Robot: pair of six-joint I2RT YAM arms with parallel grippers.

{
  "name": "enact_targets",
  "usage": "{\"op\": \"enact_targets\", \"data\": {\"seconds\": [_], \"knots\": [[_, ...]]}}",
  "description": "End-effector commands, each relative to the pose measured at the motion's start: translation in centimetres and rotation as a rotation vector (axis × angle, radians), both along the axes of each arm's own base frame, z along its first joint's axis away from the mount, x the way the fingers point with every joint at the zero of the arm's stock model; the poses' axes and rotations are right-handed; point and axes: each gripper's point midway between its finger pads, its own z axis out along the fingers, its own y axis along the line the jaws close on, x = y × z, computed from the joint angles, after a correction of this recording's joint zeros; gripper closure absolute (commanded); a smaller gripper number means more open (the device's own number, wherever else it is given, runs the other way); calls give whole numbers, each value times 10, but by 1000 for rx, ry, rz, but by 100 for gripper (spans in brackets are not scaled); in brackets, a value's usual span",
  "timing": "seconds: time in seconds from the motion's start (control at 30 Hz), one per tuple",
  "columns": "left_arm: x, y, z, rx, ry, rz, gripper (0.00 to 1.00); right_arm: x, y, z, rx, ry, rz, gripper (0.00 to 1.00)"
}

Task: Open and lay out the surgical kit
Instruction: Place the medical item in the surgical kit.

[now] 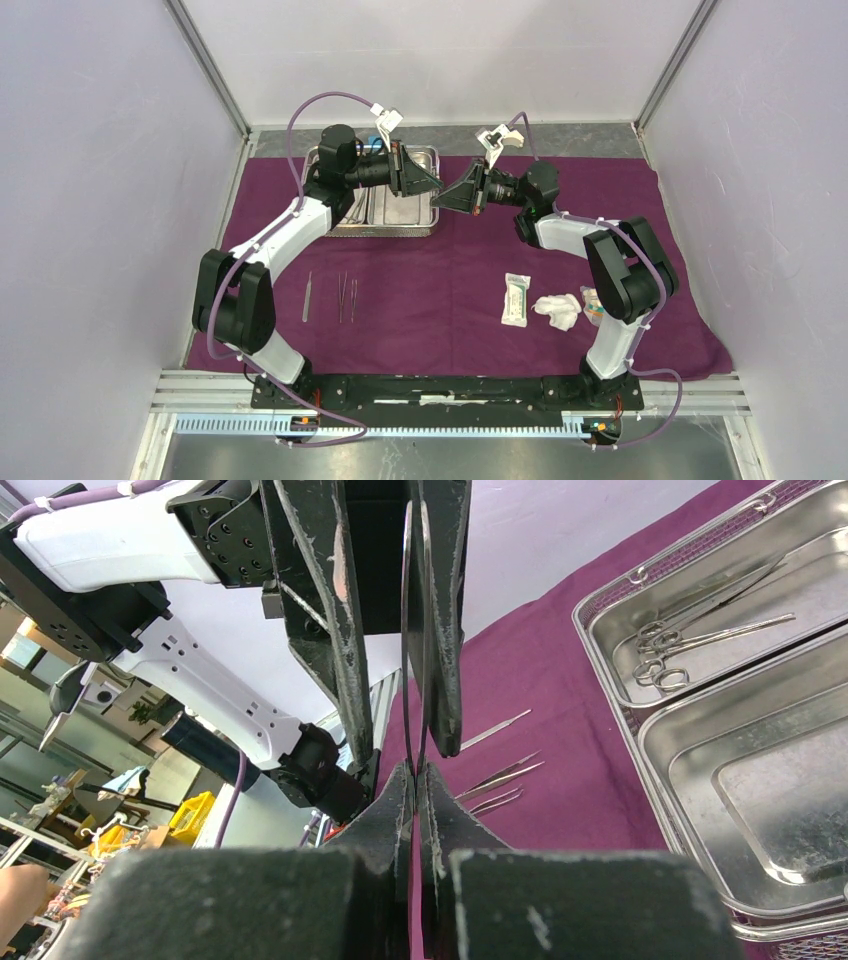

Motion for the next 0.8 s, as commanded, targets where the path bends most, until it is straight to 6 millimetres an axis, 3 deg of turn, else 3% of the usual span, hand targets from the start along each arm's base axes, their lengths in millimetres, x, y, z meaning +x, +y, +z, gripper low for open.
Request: {"op": "enact_targets", "data": {"seconds": [0.0, 0.2, 0.77], "knots": [[-4, 0, 20, -14, -83, -5, 65, -5, -1, 8, 20, -55, 10, 100], [-2, 2, 21, -11, -93, 8, 64, -6, -1, 9, 19, -59, 10, 100], [0, 5, 18, -9, -87, 23, 76, -6, -1, 7, 13, -57, 6, 100]]}}
